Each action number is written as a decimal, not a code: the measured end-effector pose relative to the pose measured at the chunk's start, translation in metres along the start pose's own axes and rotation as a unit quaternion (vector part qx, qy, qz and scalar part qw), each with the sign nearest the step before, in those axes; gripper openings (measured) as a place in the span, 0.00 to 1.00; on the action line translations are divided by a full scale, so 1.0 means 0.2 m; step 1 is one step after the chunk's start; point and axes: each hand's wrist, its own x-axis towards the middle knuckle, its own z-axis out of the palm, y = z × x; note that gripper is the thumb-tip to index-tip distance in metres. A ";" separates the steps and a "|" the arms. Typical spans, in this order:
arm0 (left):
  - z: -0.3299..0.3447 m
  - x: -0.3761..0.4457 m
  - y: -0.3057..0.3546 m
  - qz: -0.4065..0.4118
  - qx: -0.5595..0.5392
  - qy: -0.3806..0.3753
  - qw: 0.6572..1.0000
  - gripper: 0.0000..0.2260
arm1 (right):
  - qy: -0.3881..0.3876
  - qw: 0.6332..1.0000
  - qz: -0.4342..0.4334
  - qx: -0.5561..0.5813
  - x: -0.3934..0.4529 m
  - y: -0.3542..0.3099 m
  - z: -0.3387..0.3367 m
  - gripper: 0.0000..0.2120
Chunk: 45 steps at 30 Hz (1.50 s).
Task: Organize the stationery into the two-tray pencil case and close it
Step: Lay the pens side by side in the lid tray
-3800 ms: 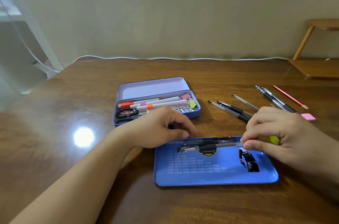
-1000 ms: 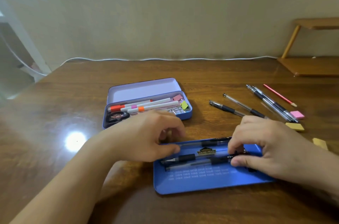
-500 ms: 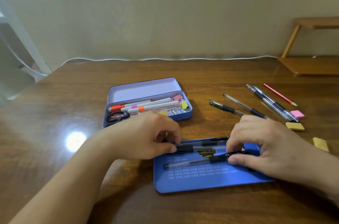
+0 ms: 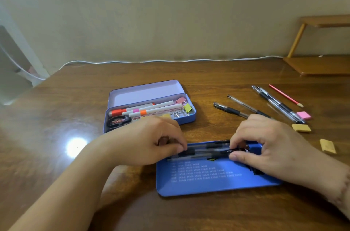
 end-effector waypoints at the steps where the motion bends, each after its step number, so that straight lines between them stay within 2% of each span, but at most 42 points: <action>1: 0.00 0.00 0.00 0.002 0.007 0.001 1.000 0.05 | 0.005 1.000 0.003 -0.004 0.00 -0.01 0.00 0.12; 9: 0.01 0.01 0.00 0.007 0.019 0.018 1.000 0.06 | 0.019 1.000 0.017 -0.018 0.01 -0.04 0.04 0.15; 13: 0.01 0.01 0.01 0.009 0.033 0.012 0.999 0.17 | 0.038 0.999 0.028 -0.020 0.01 -0.04 0.04 0.15; 17: 0.02 0.02 0.01 0.020 0.051 0.012 0.998 0.17 | 0.057 0.998 0.026 -0.017 0.01 -0.02 0.01 0.18; 20: 0.02 0.02 0.01 0.017 0.050 0.014 0.999 0.17 | 0.152 0.984 0.086 -0.025 0.01 0.07 -0.07 0.06; 21: 0.02 0.02 0.01 0.017 0.052 0.014 0.998 0.17 | 0.157 0.979 0.114 -0.055 0.00 0.11 -0.09 0.03; 25: 0.03 0.02 0.01 0.022 0.056 0.018 0.998 0.17 | 0.066 0.964 0.217 -0.141 0.01 0.22 -0.09 0.07; 29: 0.02 0.01 0.01 0.021 0.046 0.020 0.999 0.16 | 0.089 0.952 0.258 -0.135 0.05 0.21 -0.07 0.04; 33: 0.02 0.01 0.01 0.016 0.041 0.015 0.999 0.16 | 0.099 0.946 0.277 -0.138 0.08 0.19 -0.04 0.07; 36: 0.02 0.02 0.01 0.012 0.043 0.013 0.999 0.16 | 0.093 0.947 0.272 -0.144 0.09 0.18 -0.03 0.07; 38: 0.03 0.03 0.01 0.007 0.039 0.011 0.999 0.16 | 0.122 0.950 0.253 -0.140 0.08 0.18 -0.05 0.05; 41: 0.02 0.02 0.01 -0.006 0.023 0.005 1.000 0.14 | 0.179 0.966 0.171 -0.070 0.03 0.14 -0.11 0.04; 44: 0.00 0.00 -0.01 -0.029 -0.007 0.032 0.999 0.06 | 0.134 0.989 0.055 -0.006 -0.02 0.05 -0.12 0.06; 45: -0.01 -0.01 -0.02 -0.037 -0.014 0.045 0.998 0.07 | 0.103 0.994 0.027 -0.007 -0.02 0.01 -0.11 0.07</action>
